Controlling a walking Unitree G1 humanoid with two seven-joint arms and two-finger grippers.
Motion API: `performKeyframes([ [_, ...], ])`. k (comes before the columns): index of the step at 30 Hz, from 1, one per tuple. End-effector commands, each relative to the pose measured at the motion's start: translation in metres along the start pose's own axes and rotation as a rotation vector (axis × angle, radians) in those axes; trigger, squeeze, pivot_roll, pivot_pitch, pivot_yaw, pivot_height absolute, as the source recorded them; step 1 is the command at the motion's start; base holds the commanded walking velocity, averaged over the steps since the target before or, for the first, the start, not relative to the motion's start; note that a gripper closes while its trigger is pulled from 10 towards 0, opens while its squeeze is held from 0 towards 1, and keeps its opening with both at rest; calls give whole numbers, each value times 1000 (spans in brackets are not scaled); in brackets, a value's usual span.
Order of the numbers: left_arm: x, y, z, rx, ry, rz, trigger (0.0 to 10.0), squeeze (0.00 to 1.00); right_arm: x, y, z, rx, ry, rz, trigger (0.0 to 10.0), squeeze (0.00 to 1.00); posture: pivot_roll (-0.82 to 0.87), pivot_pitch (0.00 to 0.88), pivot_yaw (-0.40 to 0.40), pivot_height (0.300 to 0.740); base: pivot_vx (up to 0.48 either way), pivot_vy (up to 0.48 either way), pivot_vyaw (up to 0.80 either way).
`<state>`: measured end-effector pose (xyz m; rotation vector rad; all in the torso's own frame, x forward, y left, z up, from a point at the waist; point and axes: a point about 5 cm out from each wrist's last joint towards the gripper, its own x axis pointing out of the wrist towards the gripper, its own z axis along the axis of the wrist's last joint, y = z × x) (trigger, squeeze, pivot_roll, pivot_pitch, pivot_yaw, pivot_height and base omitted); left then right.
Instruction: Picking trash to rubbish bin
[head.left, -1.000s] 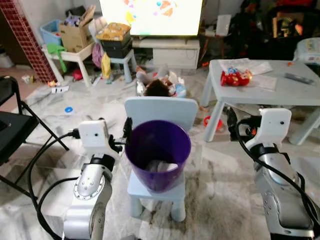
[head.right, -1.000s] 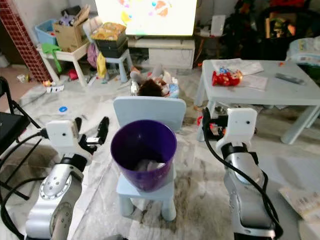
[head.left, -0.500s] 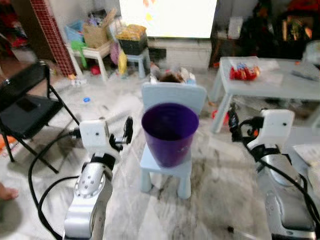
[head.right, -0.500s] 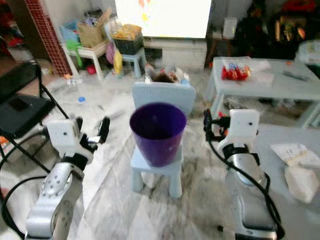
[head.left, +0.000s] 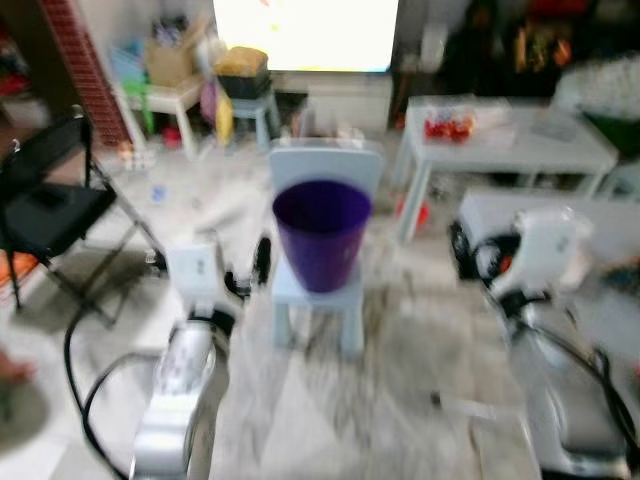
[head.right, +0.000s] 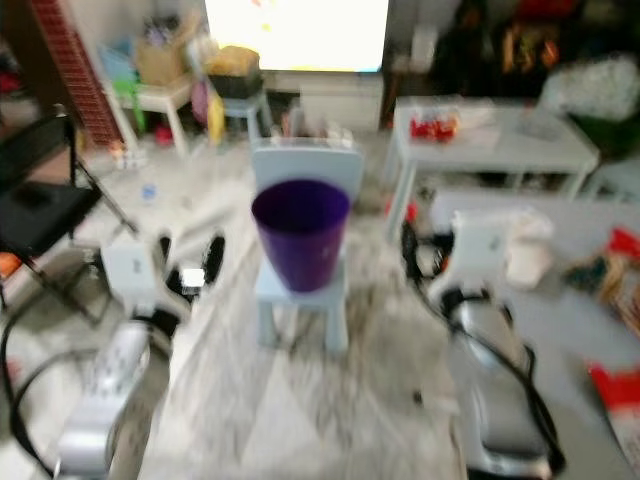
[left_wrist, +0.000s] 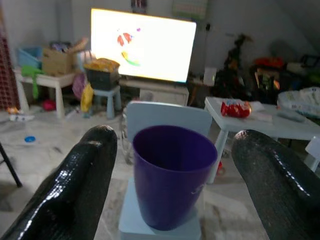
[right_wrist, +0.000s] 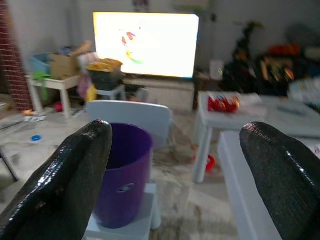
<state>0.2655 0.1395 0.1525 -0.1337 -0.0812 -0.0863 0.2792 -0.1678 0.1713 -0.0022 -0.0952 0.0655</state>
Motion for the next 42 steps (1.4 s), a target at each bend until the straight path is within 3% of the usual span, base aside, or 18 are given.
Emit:
performKeyframes([
  [1,1,-1,1,1,-7,-2,10000,0,1,-1,7,-30,-18,11,10000,0,10,4,-8,740,0,0,0],
  [13,4,3,3,-45,-9,23,10000,0,1,2,7,-21,11,45,10000,0,10,5,-9,740,0,0,0],
  [20,6,5,0,-105,36,34,10000,0,1,0,5,-17,23,39,10000,0,8,4,-7,740,0,0,-800],
  [25,8,6,3,-76,19,36,10000,0,2,-1,5,-14,27,40,10000,0,9,2,-7,740,0,0,-480],
  [42,12,12,6,-106,26,39,10000,0,4,-1,4,-14,31,38,10000,0,15,0,-7,740,0,0,-141],
])
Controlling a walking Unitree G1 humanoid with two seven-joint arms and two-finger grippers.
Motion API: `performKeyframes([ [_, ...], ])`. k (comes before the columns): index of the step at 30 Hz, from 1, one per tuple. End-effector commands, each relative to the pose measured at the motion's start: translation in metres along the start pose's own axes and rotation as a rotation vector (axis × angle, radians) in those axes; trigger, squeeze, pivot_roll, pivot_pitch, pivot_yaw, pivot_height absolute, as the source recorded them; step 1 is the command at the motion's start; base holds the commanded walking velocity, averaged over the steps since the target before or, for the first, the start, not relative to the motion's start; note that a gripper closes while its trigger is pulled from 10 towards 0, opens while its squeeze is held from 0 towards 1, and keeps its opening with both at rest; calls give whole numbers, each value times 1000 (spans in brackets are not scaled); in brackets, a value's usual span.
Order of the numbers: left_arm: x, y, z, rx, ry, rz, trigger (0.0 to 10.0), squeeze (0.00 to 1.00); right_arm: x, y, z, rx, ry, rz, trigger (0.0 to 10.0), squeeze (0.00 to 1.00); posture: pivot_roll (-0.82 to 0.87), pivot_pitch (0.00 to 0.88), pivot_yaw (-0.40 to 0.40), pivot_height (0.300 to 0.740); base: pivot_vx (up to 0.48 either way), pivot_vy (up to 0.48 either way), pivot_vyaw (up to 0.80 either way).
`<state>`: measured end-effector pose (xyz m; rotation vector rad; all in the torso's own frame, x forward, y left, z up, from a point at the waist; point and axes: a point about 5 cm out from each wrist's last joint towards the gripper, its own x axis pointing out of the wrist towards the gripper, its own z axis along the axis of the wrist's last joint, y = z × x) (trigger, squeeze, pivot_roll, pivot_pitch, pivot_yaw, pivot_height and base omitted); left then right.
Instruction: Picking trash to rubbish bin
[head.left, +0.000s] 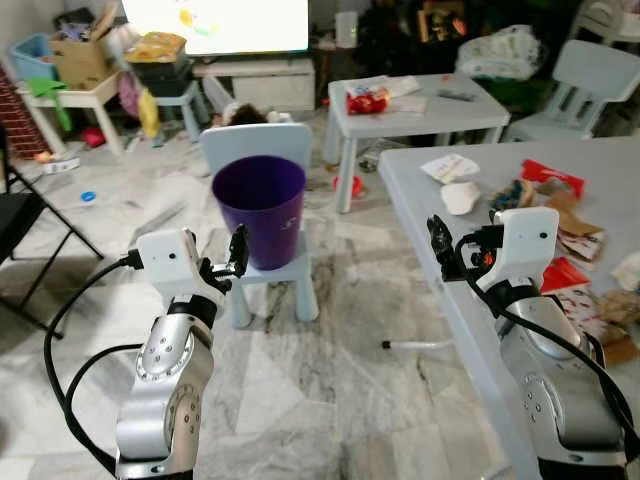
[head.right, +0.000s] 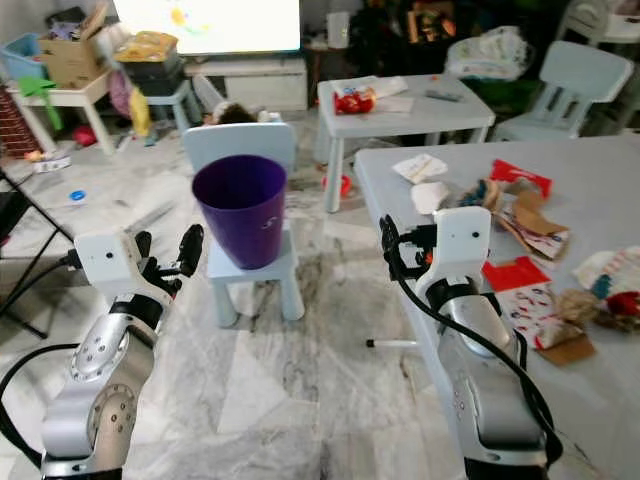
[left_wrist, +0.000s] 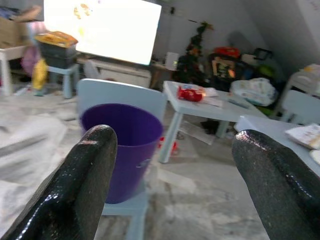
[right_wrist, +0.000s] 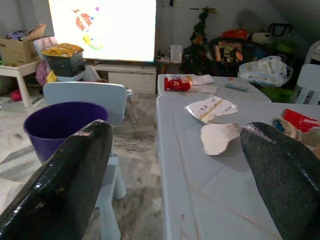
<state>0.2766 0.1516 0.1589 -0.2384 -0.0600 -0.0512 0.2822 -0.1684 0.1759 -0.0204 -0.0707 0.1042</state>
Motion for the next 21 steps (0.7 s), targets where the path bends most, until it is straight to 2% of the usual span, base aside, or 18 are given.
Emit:
performKeyframes([
  [1,1,0,-1,-2,13,-1,10000,0,1,0,-1,2,8,-2,10000,0,15,0,-7,740,0,0,0],
  [9,1,-1,-2,-6,25,-5,10000,0,0,0,-2,-1,13,-2,10000,0,12,3,-6,740,0,0,0],
  [10,1,-1,-2,-7,26,-5,10000,0,-1,0,-2,-2,12,-1,10000,0,12,3,-6,740,0,0,-800],
  [21,1,-2,-4,-13,38,-10,10000,0,-2,0,-1,-6,0,3,10000,0,9,5,-8,740,0,357,-74],
])
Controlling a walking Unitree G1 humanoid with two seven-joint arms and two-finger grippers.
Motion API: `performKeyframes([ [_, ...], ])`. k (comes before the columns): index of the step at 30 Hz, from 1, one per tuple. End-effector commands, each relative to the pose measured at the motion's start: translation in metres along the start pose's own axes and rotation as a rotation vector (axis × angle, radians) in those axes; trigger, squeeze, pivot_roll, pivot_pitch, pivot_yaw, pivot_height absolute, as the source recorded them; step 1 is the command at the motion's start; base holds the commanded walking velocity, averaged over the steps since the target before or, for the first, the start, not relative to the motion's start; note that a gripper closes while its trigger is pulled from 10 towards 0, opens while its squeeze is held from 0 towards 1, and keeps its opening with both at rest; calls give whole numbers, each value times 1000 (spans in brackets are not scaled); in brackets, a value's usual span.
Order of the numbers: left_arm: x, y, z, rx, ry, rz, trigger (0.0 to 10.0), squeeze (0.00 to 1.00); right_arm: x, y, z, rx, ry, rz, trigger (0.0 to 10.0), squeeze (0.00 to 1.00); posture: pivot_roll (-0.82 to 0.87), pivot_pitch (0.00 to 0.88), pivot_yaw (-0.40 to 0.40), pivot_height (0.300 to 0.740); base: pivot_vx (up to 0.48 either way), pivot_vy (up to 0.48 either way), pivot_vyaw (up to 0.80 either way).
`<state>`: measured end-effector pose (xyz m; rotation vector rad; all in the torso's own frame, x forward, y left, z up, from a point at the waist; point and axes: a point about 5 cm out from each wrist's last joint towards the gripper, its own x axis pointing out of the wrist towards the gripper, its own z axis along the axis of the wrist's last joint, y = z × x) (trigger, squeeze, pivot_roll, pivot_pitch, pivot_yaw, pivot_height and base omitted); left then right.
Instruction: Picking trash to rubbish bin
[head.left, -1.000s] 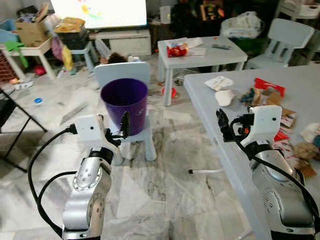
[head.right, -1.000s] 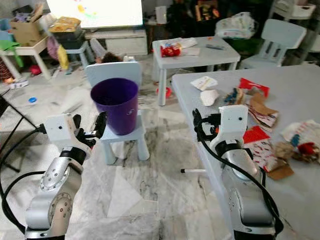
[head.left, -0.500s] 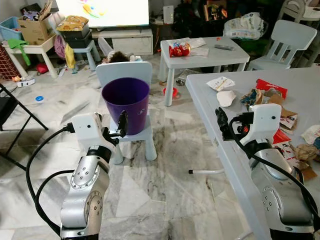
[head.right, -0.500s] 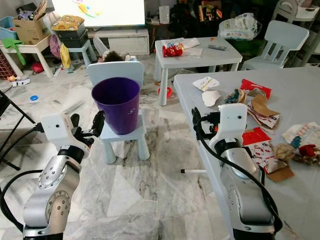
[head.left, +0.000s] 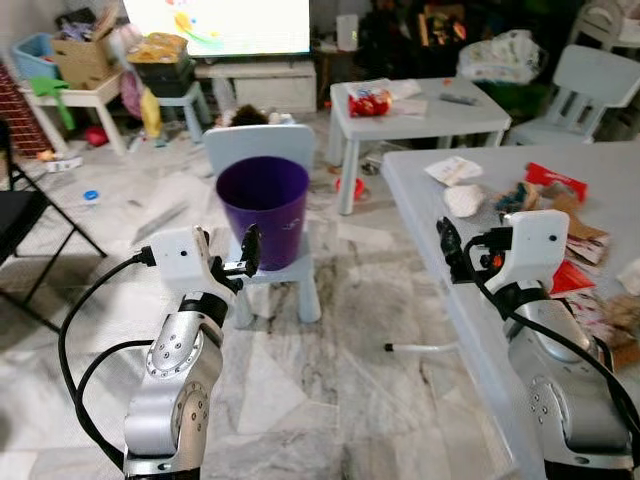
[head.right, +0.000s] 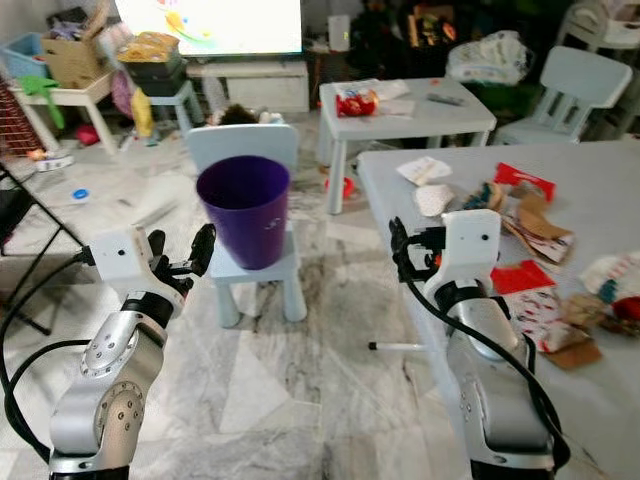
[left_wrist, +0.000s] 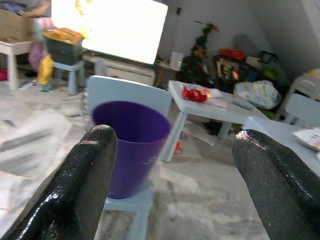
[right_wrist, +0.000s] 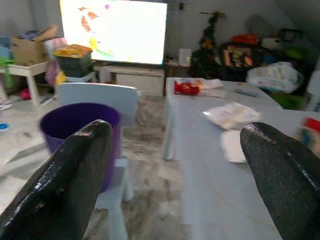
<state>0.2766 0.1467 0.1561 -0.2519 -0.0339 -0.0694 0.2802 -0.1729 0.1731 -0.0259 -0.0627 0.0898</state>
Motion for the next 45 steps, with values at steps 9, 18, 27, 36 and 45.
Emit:
performKeyframes([
  [9,1,1,-2,-1,15,4,10000,0,0,3,2,-3,-9,16,10000,0,6,5,-10,740,0,380,0],
  [18,1,1,-2,1,17,5,10000,0,1,3,2,-5,-8,16,10000,0,7,3,-11,740,0,412,0],
  [27,4,0,1,8,-6,-4,10000,0,1,2,2,-5,-3,13,10000,0,4,2,-13,740,0,0,-275],
  [36,7,5,4,18,-19,14,10000,0,2,2,2,-4,-4,12,10000,0,3,0,-11,740,0,0,-800],
  [45,8,8,4,27,-20,22,10000,0,3,3,2,-4,-7,13,10000,0,5,0,-10,740,0,0,-800],
])
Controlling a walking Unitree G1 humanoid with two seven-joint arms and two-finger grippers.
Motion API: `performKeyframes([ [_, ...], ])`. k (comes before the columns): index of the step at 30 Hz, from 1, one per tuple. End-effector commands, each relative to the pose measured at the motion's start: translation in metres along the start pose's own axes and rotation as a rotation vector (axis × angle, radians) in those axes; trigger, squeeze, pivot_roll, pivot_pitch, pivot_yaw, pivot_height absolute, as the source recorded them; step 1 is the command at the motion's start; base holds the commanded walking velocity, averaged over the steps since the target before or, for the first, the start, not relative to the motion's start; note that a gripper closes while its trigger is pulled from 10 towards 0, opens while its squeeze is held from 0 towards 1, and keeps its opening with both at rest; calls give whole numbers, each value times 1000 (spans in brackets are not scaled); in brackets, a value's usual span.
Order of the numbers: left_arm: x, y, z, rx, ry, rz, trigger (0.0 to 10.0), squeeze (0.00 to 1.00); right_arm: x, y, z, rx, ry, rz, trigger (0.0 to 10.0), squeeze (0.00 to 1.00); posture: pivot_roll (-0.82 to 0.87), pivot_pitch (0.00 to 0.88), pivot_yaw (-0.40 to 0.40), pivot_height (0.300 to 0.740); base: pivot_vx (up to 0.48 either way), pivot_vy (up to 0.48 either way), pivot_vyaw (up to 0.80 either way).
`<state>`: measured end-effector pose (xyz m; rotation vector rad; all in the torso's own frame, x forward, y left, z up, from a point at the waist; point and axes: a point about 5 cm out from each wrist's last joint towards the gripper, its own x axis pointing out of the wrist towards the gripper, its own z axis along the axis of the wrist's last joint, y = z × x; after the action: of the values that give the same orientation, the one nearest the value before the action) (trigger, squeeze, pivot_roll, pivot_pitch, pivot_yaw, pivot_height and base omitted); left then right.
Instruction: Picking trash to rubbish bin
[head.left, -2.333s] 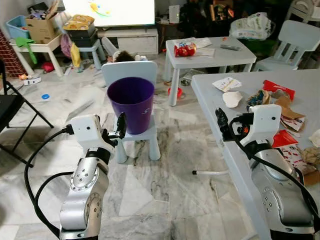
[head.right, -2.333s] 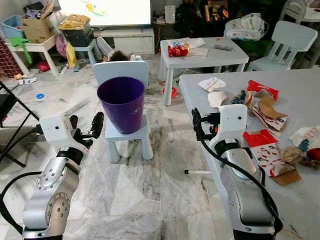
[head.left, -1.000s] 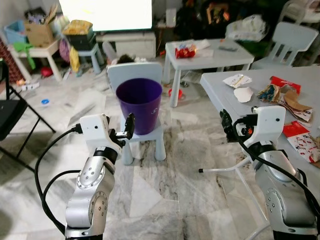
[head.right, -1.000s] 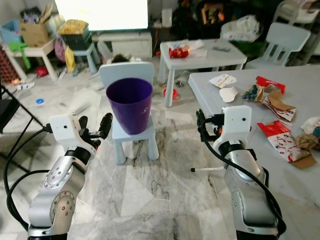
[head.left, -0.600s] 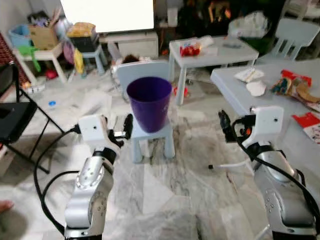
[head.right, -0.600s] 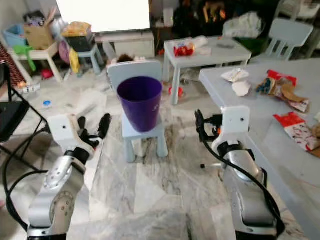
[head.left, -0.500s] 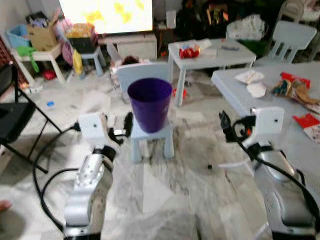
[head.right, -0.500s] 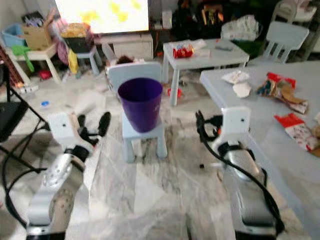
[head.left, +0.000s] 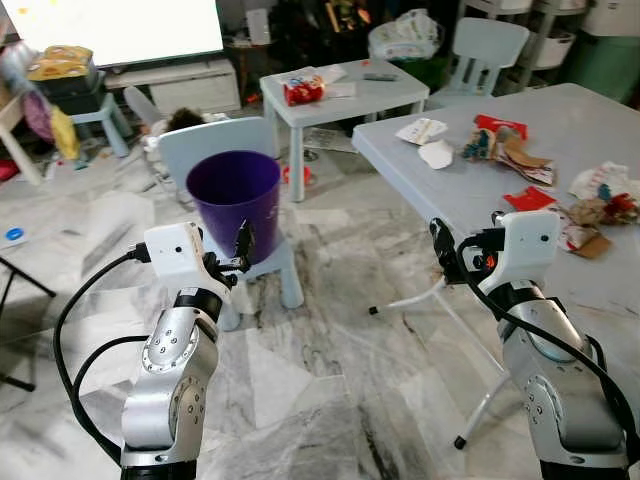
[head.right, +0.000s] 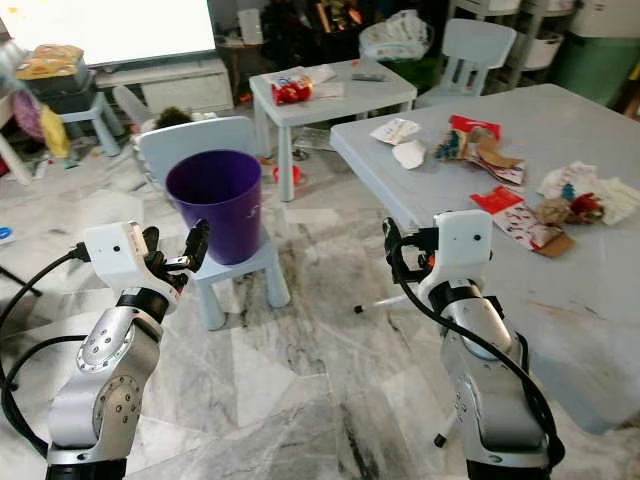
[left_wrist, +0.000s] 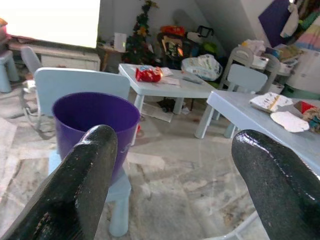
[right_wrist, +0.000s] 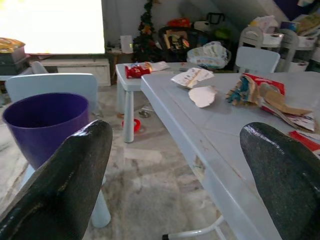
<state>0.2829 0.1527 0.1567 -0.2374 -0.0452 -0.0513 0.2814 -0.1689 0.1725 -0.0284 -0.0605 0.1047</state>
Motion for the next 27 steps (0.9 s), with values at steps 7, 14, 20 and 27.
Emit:
performKeyframes([
  [7,4,5,3,12,-8,16,10000,0,2,-1,3,-2,-12,-3,10000,0,6,0,-9,740,0,0,-800],
  [14,3,6,3,15,-7,10,10000,0,1,-1,3,-3,-10,-6,10000,0,6,0,-8,740,161,0,-800],
  [20,3,6,2,15,-5,9,10000,0,1,-1,3,-4,-10,-7,10000,0,6,0,-8,740,333,0,-800],
  [27,3,6,2,14,-1,6,10000,0,0,-2,3,-4,-13,-10,10000,0,2,0,-8,740,241,0,-560],
])
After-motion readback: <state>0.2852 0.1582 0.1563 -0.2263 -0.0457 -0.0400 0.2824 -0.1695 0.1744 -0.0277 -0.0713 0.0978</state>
